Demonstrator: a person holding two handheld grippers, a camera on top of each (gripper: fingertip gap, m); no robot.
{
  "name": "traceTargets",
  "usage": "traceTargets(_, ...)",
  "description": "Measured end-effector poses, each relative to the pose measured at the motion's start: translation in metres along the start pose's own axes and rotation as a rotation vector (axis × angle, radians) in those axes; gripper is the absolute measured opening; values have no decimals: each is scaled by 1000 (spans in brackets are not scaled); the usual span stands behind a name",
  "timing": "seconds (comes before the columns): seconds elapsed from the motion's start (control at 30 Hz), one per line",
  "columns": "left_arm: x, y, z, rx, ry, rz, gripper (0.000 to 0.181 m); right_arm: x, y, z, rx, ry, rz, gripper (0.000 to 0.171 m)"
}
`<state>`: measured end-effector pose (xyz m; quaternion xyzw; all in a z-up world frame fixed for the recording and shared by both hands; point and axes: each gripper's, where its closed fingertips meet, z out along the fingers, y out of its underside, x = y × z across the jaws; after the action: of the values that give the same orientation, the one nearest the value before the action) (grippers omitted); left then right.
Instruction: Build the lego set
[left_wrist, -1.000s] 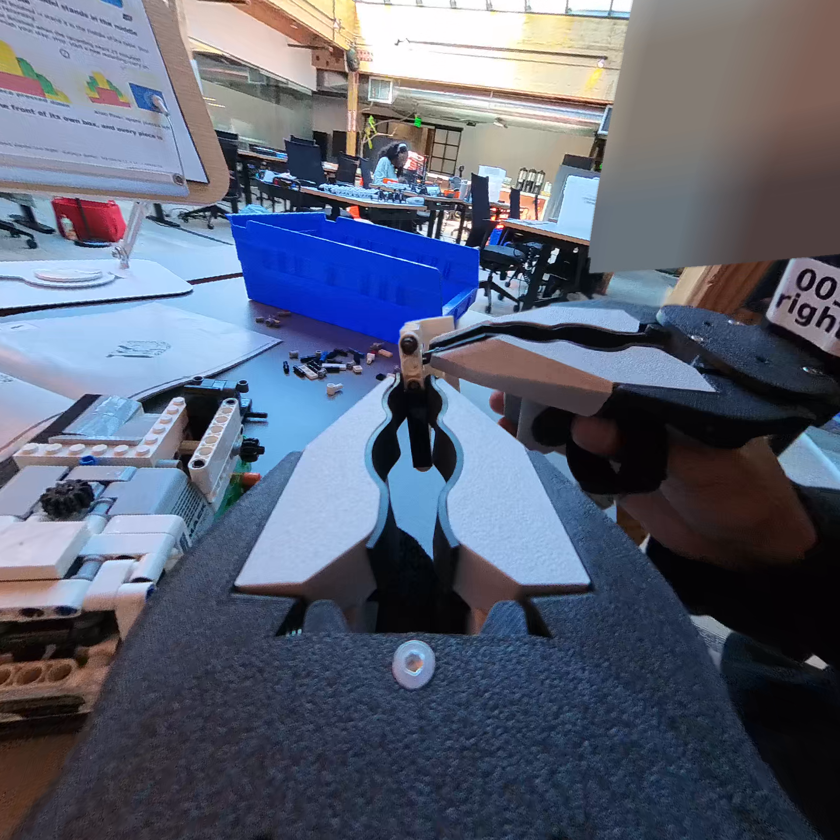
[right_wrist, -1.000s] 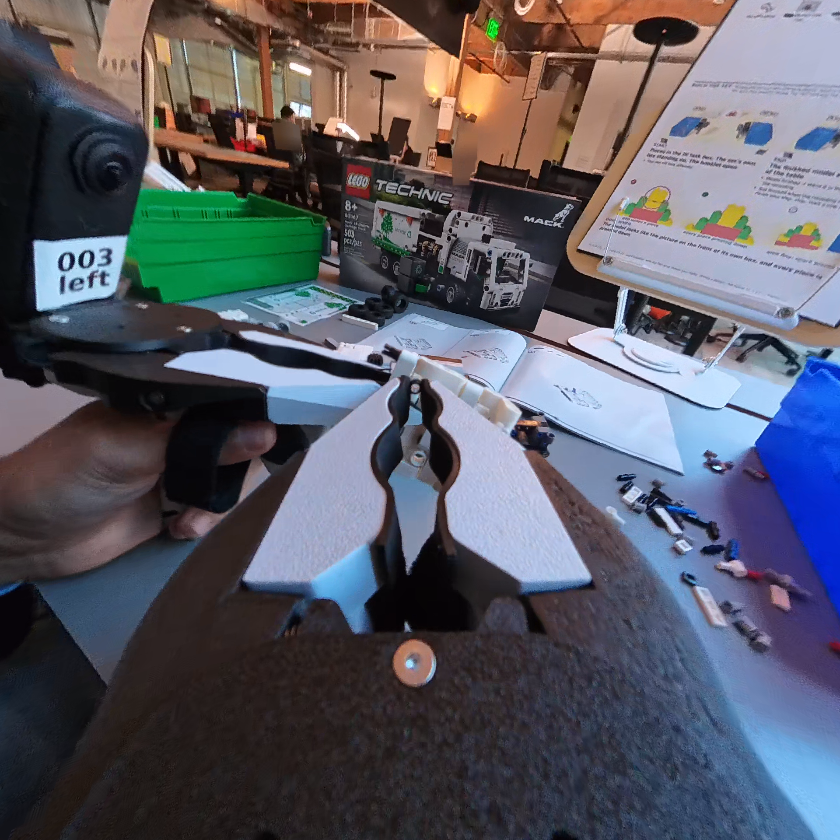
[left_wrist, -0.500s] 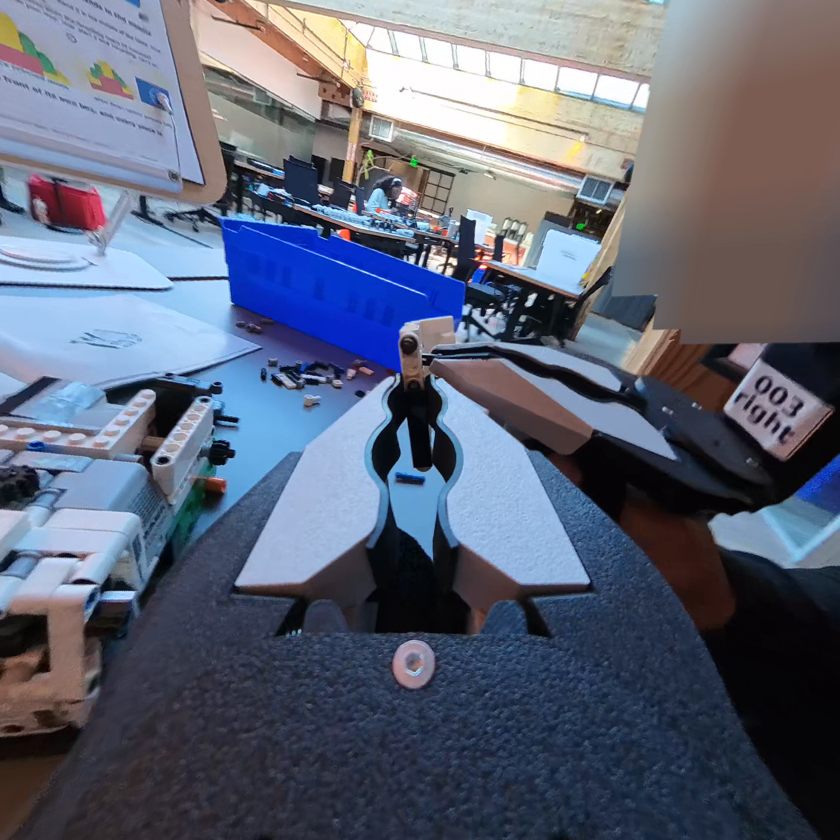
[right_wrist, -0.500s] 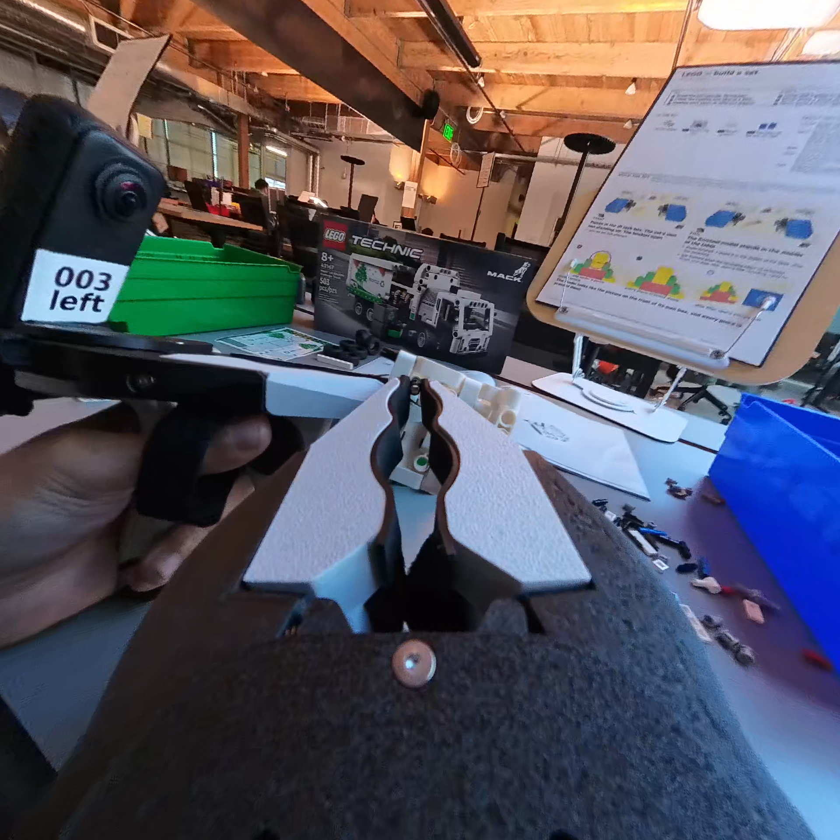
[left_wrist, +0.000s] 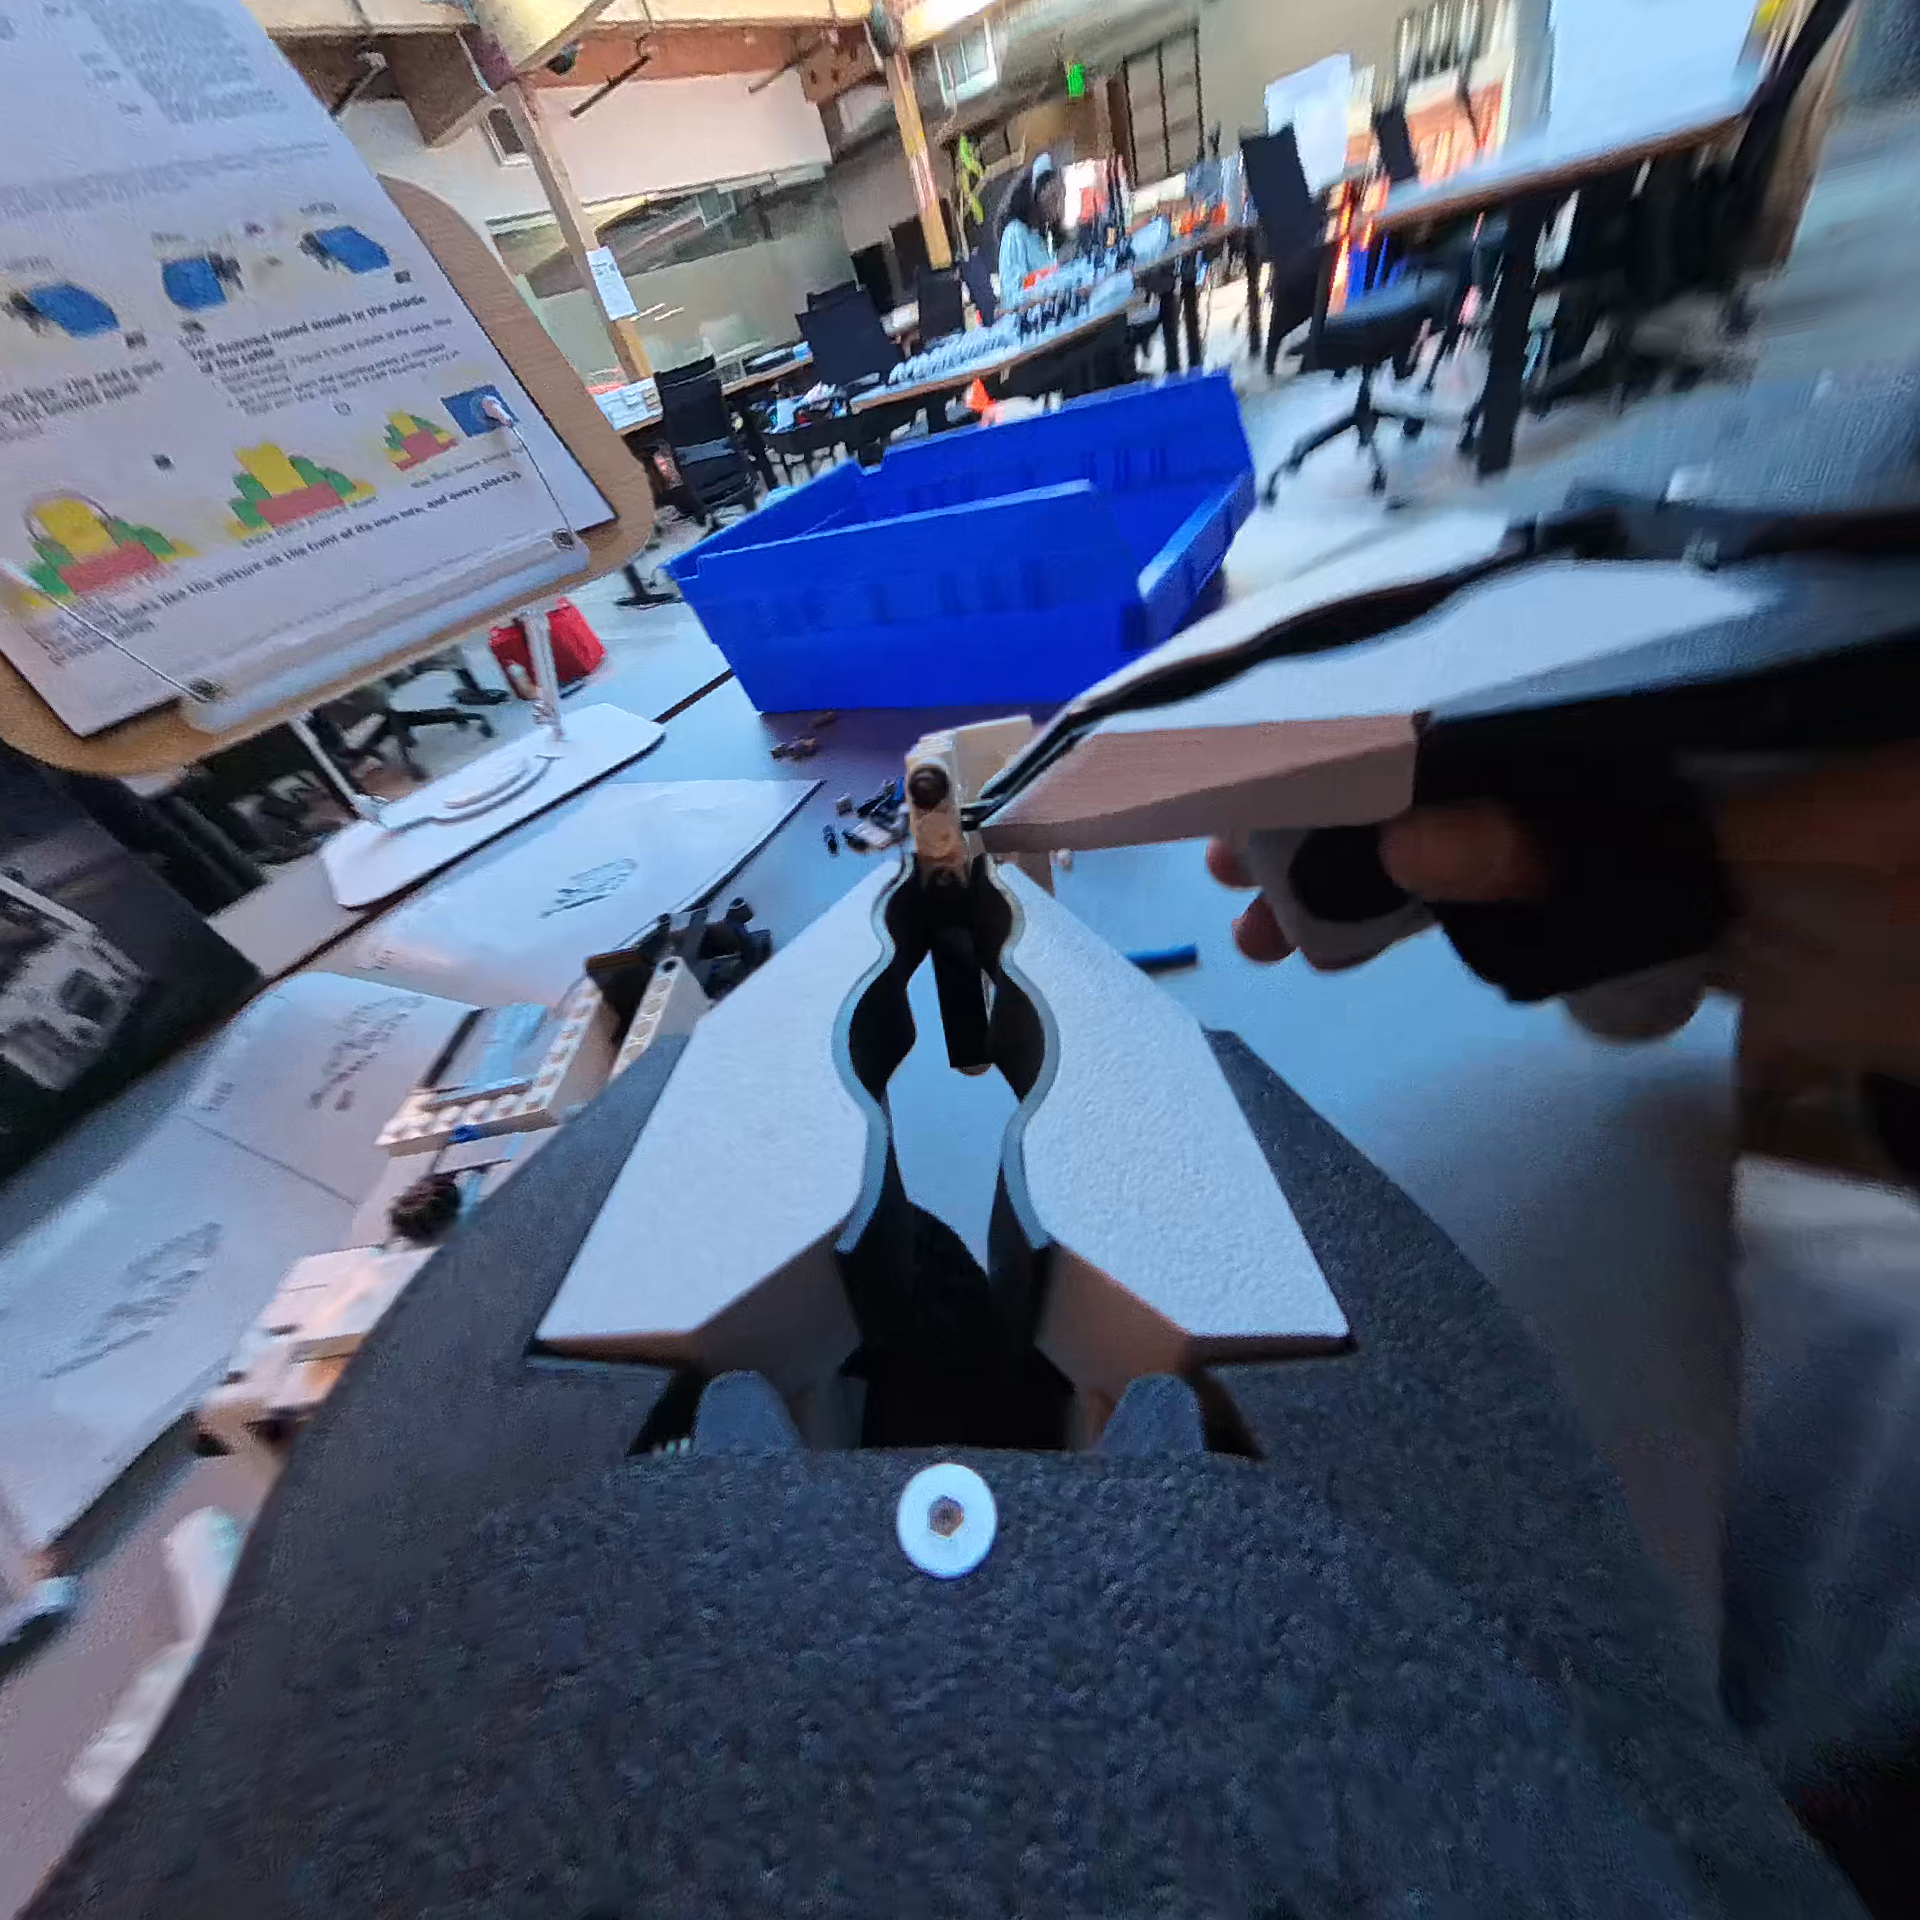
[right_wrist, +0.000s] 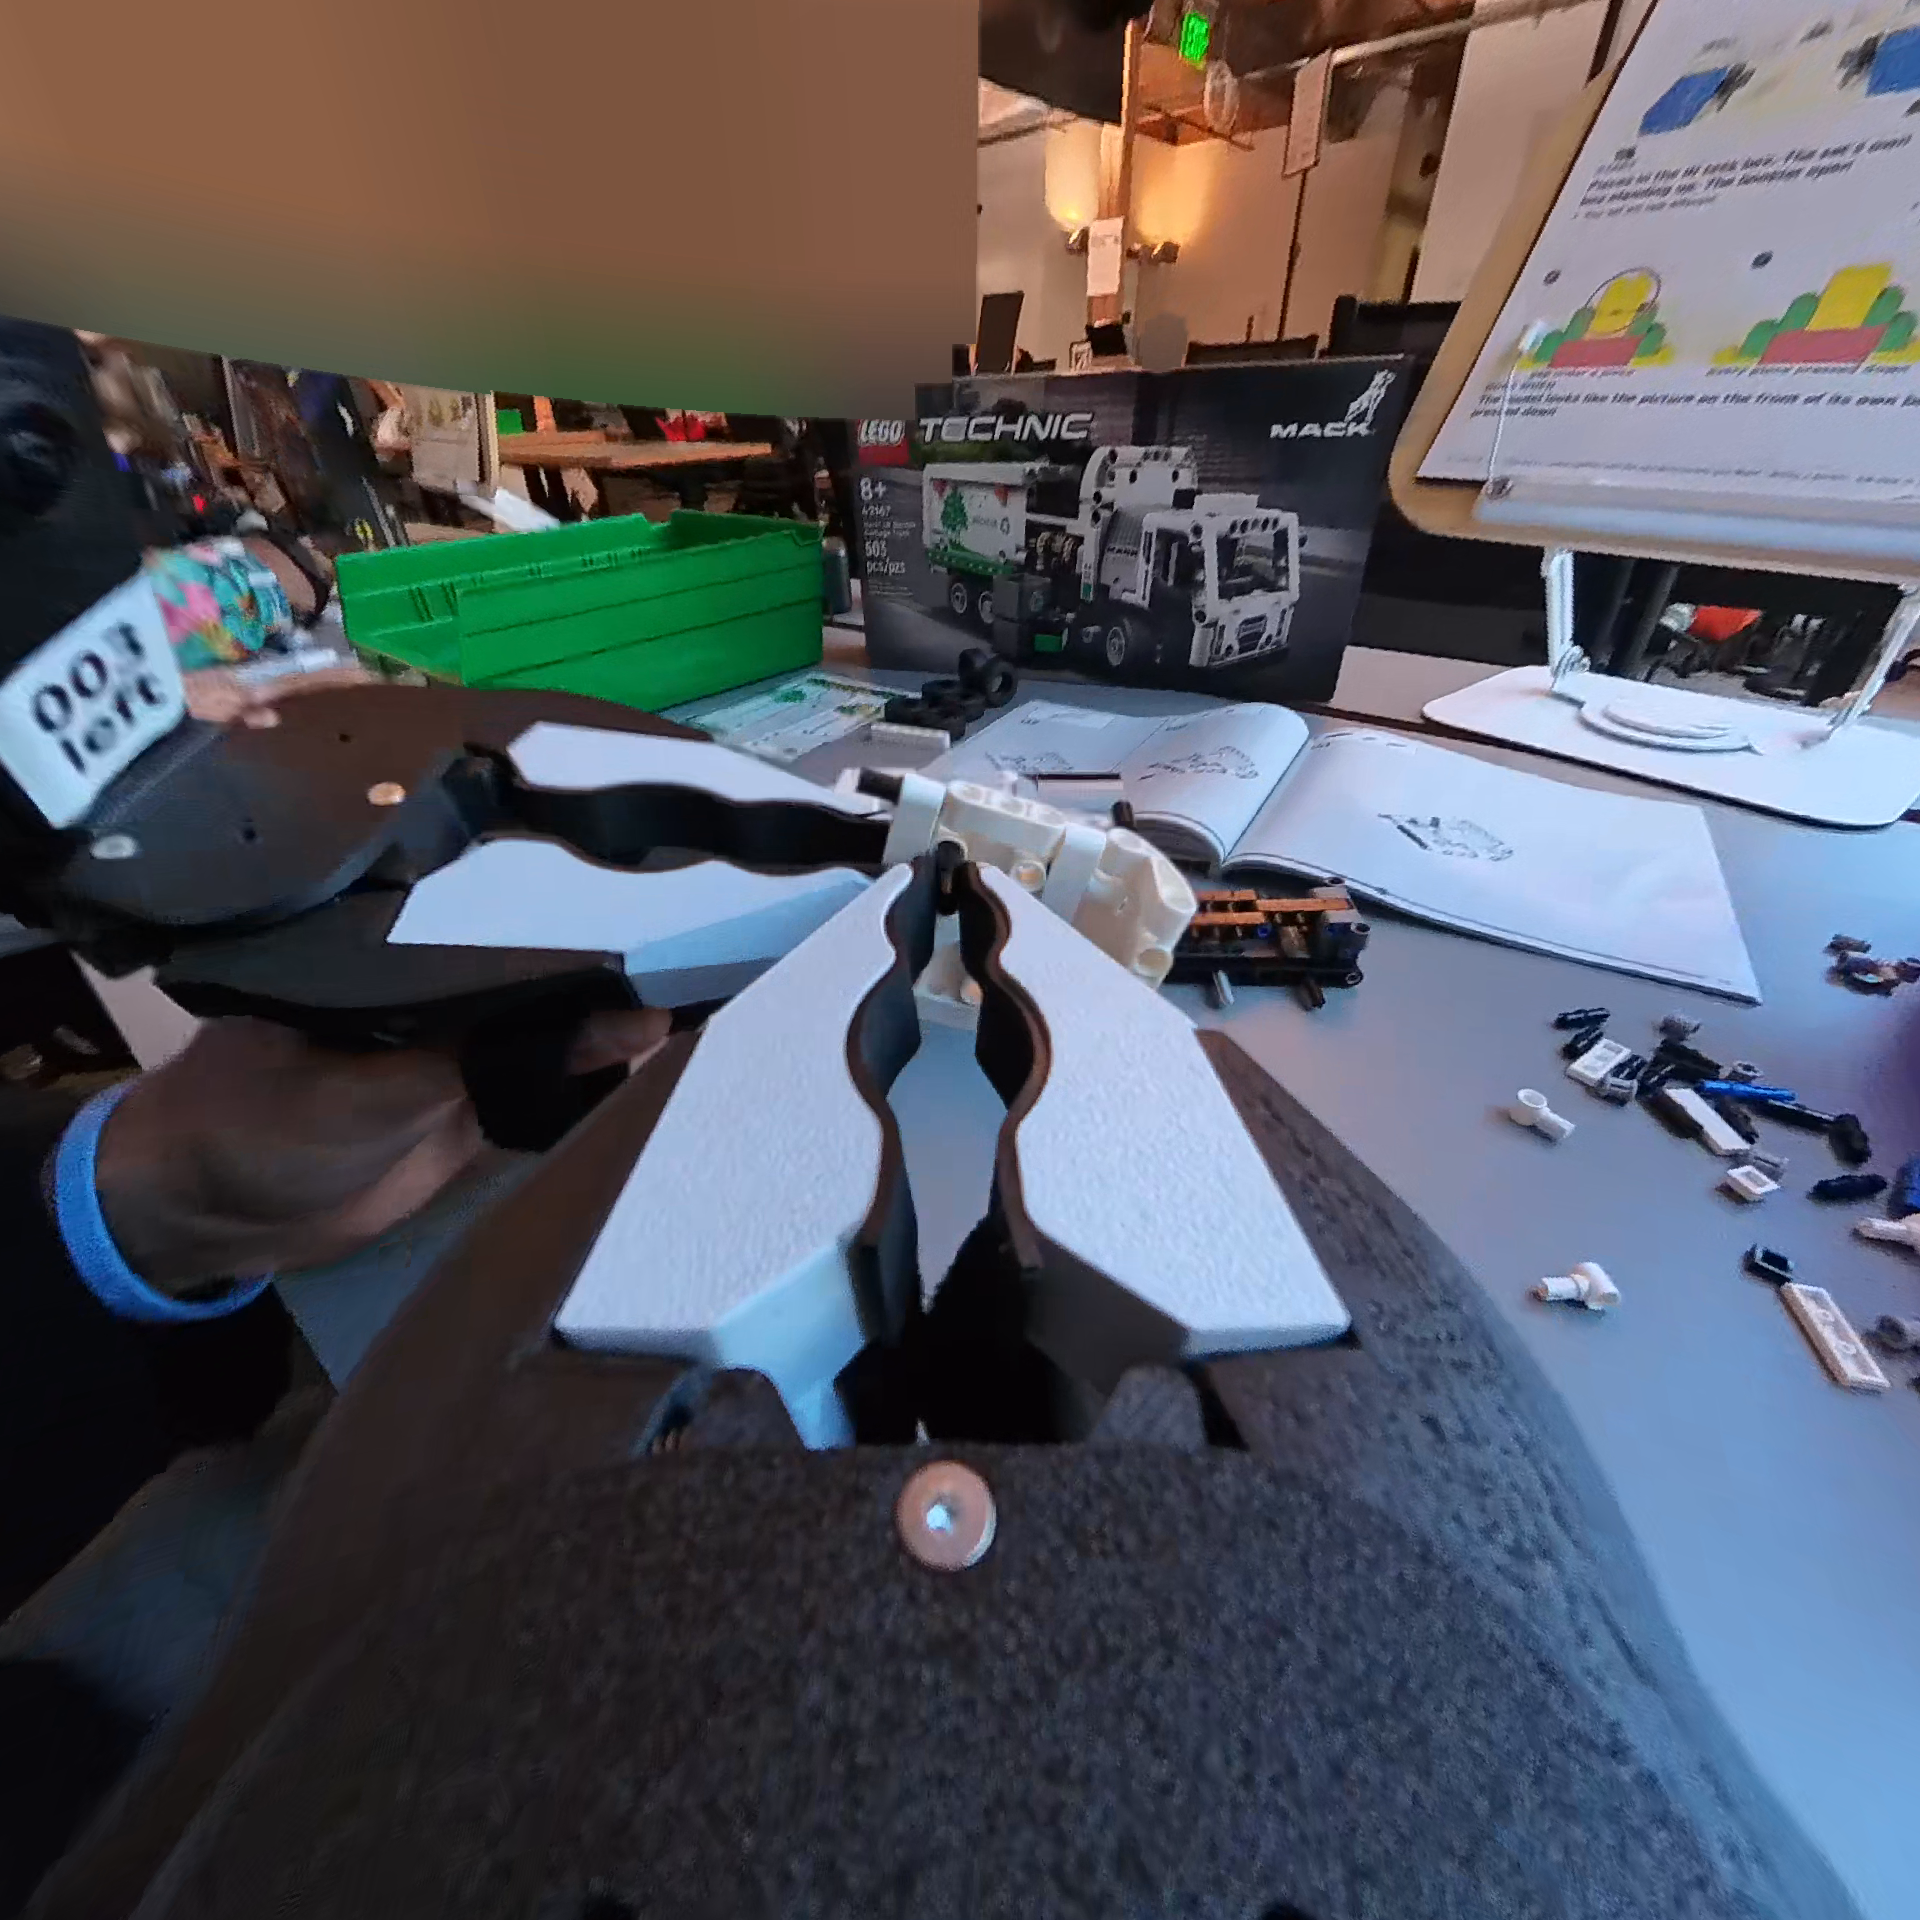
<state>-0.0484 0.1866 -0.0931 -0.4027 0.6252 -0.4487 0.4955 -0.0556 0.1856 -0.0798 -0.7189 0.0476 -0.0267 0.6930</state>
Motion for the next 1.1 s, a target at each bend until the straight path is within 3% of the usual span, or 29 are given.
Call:
traceTargets(0.2, 1, 17, -3, -89, -5, 206, 7, -3, 17, 1, -131, -78, 30, 4)
traceTargets(0.47, 4, 12, 2, -50, 87, -81, 7, 1, 12, 5, -28, -55, 129, 4)
traceTargets(0.87, -3, 5, -1, 7, 101, -185, 7, -4, 2, 9, -42, -38, 102, 5)
traceTargets(1.0, 0, -7, -8, 84, 193, -265, 6, -4, -17, -6, -59, -126, 58, 25)
traceTargets(1.1, 11, -11, -13, 107, 283, -260, 6, -15, -34, -28, -142, -345, -105, 37)
